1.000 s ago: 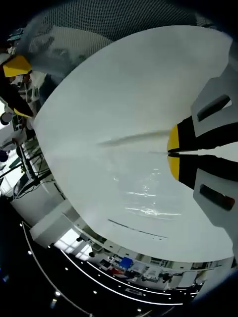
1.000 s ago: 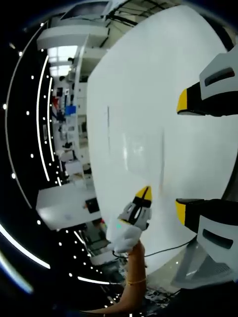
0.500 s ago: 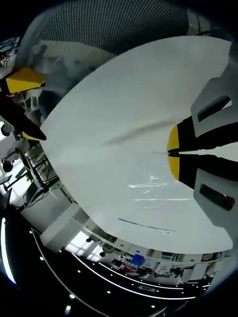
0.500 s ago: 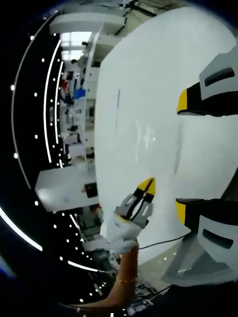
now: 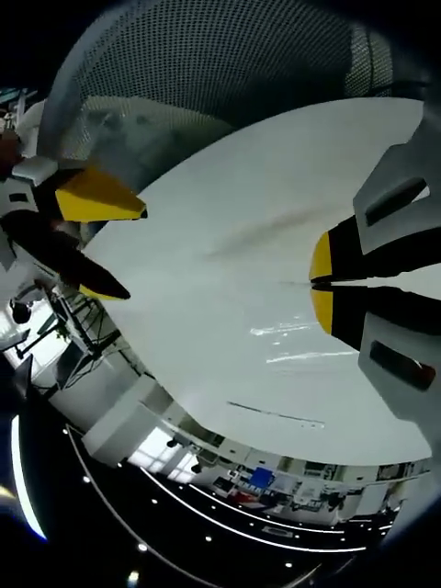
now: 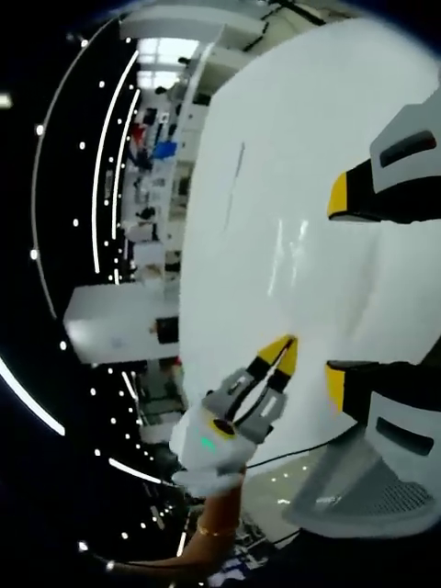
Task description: Open the resealable bag by pulling the two sides of the seal apart until the entire bag opening is separated and visibly accessible.
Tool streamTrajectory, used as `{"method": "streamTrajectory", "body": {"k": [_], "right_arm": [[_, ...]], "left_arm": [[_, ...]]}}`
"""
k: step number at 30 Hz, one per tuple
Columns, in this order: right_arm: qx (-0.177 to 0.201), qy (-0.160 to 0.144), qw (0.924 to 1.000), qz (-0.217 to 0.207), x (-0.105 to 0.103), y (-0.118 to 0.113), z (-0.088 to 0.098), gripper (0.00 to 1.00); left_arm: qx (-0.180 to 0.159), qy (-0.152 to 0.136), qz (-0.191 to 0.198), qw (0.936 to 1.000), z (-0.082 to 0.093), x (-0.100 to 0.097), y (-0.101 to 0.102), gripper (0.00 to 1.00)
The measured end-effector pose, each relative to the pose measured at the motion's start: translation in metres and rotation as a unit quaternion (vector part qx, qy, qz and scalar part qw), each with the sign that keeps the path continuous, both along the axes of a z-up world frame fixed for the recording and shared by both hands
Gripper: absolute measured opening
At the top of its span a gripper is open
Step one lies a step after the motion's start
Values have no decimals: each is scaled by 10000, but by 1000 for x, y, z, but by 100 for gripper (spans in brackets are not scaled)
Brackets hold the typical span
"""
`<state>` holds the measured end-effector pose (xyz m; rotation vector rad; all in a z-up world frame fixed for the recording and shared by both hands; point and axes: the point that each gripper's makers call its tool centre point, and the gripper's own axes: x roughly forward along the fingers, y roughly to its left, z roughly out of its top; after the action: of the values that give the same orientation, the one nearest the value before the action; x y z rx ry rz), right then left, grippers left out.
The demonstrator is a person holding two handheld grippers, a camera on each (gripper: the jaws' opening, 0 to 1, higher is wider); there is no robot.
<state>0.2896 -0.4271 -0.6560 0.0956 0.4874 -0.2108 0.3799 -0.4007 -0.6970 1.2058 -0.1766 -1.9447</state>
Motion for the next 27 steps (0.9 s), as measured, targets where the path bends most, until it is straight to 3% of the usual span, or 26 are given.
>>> {"method": "streamTrajectory", "body": {"k": [7, 11, 18, 20, 27], "right_arm": [[-313, 234, 9980, 491, 4, 7, -5, 55], [-810, 463, 9927, 764, 5, 7, -6, 52], [-812, 473, 9905, 1006, 13, 19, -9, 47], [-501, 280, 9946, 860, 18, 21, -6, 47], [-722, 446, 9880, 1294, 26, 32, -12, 39]], "left_arm": [[-6, 18, -88, 10000, 8, -9, 11, 0], [-56, 31, -106, 9999, 10, -16, 15, 0], [-45, -82, -244, 9997, 10, -27, 20, 0], [-24, -108, -281, 9995, 9, -29, 22, 0], [13, -181, -407, 9990, 11, -38, 29, 0]]}}
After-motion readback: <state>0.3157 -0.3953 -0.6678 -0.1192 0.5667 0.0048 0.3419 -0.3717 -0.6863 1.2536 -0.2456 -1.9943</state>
